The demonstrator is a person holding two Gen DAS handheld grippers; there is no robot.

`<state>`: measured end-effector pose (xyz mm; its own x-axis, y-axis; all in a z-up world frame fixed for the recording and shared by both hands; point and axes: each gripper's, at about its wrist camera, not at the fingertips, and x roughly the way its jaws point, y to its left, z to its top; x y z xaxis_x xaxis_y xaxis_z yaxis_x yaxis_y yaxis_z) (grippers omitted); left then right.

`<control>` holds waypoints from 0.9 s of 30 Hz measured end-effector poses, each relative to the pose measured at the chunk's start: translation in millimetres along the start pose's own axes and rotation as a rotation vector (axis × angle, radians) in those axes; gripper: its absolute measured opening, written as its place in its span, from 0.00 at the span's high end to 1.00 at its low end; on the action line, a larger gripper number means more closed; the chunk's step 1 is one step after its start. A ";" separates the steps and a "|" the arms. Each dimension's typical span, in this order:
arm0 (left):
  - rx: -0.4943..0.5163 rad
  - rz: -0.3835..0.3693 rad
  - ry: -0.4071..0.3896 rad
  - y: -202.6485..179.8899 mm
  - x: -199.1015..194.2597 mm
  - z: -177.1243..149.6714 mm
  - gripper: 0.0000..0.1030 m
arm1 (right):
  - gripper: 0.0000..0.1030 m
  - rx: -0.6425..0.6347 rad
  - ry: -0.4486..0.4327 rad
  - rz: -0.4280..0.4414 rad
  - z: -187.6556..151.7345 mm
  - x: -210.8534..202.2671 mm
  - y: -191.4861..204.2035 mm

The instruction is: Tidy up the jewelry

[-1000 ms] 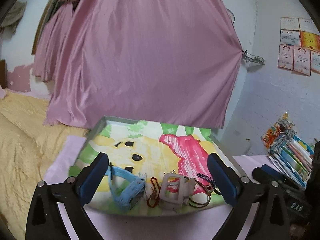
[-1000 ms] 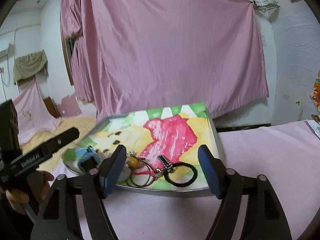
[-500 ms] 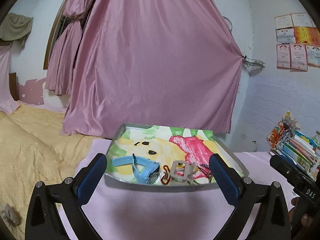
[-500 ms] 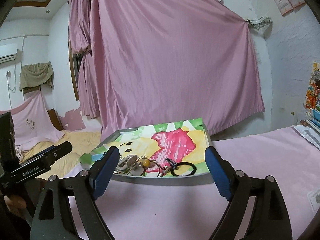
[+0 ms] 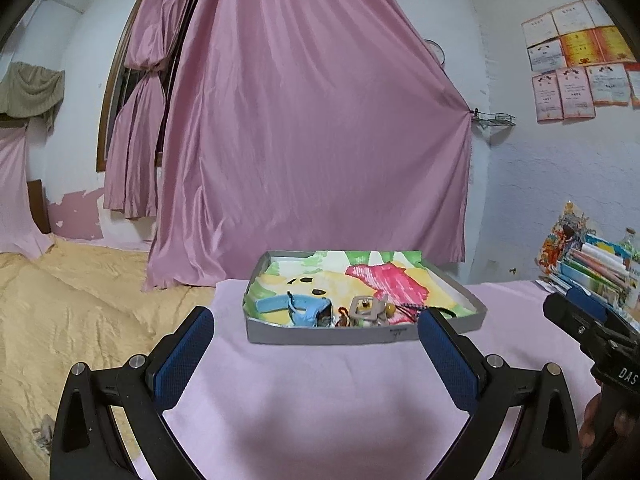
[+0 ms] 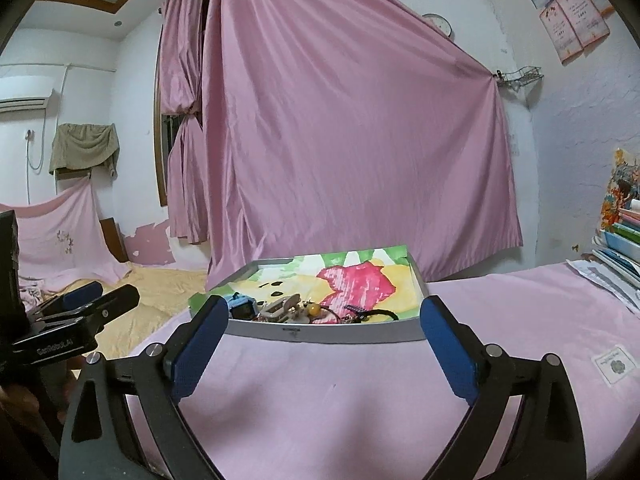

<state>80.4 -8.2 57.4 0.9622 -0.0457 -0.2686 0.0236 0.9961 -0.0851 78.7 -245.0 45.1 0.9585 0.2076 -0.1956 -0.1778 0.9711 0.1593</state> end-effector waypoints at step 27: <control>-0.009 0.019 -0.014 19.4 -49.1 -60.7 0.00 | 0.01 -0.040 -0.013 -0.060 -43.4 -52.7 19.2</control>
<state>17.1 8.8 10.7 0.9660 -0.0259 -0.2571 0.0030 0.9960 -0.0888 15.2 -232.1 16.4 0.9705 0.1478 -0.1907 -0.1288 0.9857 0.1085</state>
